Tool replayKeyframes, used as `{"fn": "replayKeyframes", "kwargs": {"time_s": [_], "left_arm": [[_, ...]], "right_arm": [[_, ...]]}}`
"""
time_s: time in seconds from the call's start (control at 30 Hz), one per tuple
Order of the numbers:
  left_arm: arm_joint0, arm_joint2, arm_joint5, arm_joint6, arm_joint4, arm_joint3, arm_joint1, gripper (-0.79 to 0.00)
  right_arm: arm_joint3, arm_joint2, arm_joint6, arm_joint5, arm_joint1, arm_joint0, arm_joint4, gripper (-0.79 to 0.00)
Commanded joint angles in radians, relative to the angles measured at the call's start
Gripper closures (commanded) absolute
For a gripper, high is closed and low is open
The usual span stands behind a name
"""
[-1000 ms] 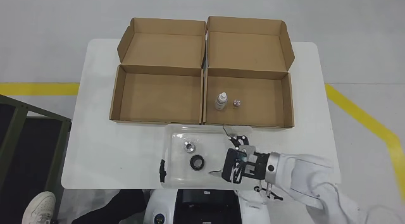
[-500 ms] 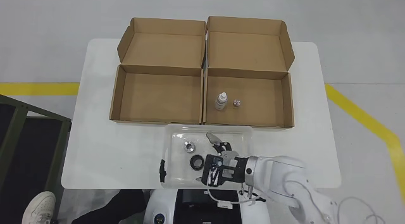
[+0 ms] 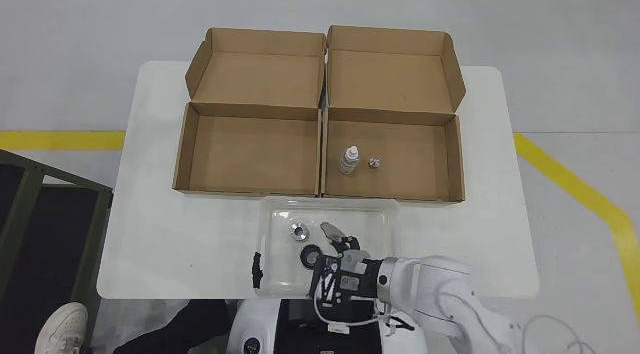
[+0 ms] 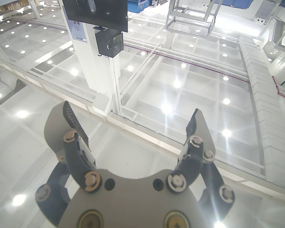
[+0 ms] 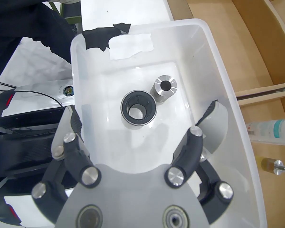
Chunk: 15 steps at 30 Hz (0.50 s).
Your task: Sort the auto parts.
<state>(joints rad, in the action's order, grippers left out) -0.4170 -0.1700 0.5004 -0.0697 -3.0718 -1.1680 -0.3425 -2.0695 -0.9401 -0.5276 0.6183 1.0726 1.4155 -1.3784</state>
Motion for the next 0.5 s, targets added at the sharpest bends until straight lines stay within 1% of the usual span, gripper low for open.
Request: {"fn": "replayKeyframes", "kwargs": {"time_s": [0.0,0.13,0.23,0.47], "left_arm": [[0.000,0.000,0.000,0.000,0.000,0.000,0.000,-0.785],[0.000,0.000,0.000,0.000,0.000,0.000,0.000,-0.785],[0.000,0.000,0.000,0.000,0.000,0.000,0.000,-0.785],[0.000,0.000,0.000,0.000,0.000,0.000,0.000,-0.785]], "right_arm": [[0.006,-0.009,0.020,0.002,0.000,-0.009,0.004,-0.785],[-0.016,-0.029,0.001,0.003,-0.004,-0.001,0.017,-0.785],[-0.010,-0.055,0.017,0.006,-0.009,0.008,0.022,-0.785],[-0.010,-0.055,0.017,0.006,-0.009,0.008,0.022,-0.785]]}}
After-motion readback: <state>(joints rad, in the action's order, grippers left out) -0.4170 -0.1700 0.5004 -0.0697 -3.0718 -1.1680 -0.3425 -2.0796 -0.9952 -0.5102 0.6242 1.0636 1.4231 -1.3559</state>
